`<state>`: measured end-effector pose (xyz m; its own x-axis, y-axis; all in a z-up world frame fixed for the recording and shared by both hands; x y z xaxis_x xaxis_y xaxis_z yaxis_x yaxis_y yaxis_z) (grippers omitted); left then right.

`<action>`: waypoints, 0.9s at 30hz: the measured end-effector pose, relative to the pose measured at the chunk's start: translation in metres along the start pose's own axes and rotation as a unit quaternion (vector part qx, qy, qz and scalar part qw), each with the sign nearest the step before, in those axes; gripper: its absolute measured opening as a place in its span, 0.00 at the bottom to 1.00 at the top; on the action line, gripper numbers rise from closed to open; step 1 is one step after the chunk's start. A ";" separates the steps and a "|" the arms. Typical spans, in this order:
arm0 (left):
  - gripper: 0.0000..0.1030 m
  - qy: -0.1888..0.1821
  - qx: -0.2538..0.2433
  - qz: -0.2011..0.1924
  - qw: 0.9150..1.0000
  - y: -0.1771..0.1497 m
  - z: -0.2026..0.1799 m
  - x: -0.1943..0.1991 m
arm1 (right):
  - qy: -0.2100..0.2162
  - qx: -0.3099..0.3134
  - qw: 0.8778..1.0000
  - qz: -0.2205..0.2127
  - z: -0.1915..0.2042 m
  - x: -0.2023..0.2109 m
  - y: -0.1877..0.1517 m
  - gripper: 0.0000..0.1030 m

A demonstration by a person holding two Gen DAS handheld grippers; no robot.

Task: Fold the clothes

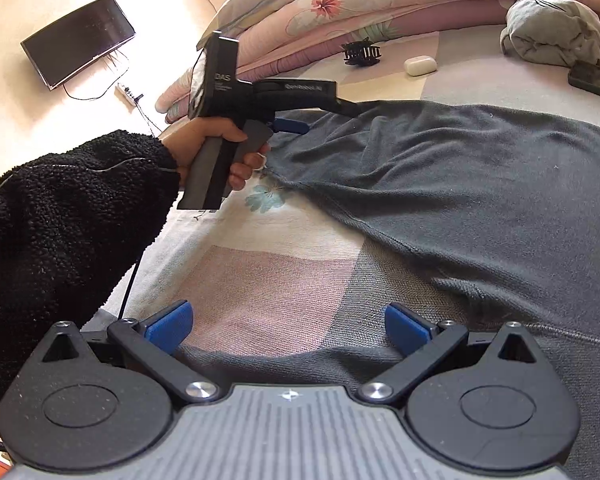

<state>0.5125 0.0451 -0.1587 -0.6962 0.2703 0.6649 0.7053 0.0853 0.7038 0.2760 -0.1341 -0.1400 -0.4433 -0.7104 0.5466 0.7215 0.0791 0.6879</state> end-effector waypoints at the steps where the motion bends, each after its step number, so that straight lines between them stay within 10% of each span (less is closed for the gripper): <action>1: 0.99 0.006 0.012 0.003 1.000 0.002 0.001 0.003 | 0.000 -0.001 1.000 -0.001 -0.001 0.001 0.000 1.00; 10: 0.99 -0.082 -0.100 0.050 0.990 -0.012 -0.107 0.008 | -0.003 -0.005 1.000 -0.002 -0.003 0.002 0.001 1.00; 18: 0.99 0.013 -0.133 0.081 0.988 -0.022 -0.118 -0.036 | 0.007 -0.016 1.000 -0.004 -0.005 0.004 0.003 1.00; 27: 0.99 0.039 -0.085 0.060 0.994 0.011 -0.066 0.031 | 0.006 -0.023 1.000 -0.006 -0.007 0.004 0.003 1.00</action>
<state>0.4904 -0.0086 -0.1138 -0.6208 0.1927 0.7599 0.7561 -0.1090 0.6453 0.2804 -0.1417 -0.1390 -0.4456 -0.7191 0.5332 0.7399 0.0394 0.6716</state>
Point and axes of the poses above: each gripper's, at about its wrist camera, not at the fingertips, and x roughly against the way its jaws point, z to its left, y to its top, the point moved 10 cm from there along -x, roughly the way its jaws point, and after that the axes turned 3 degrees about -z, right-handed, at the moved point
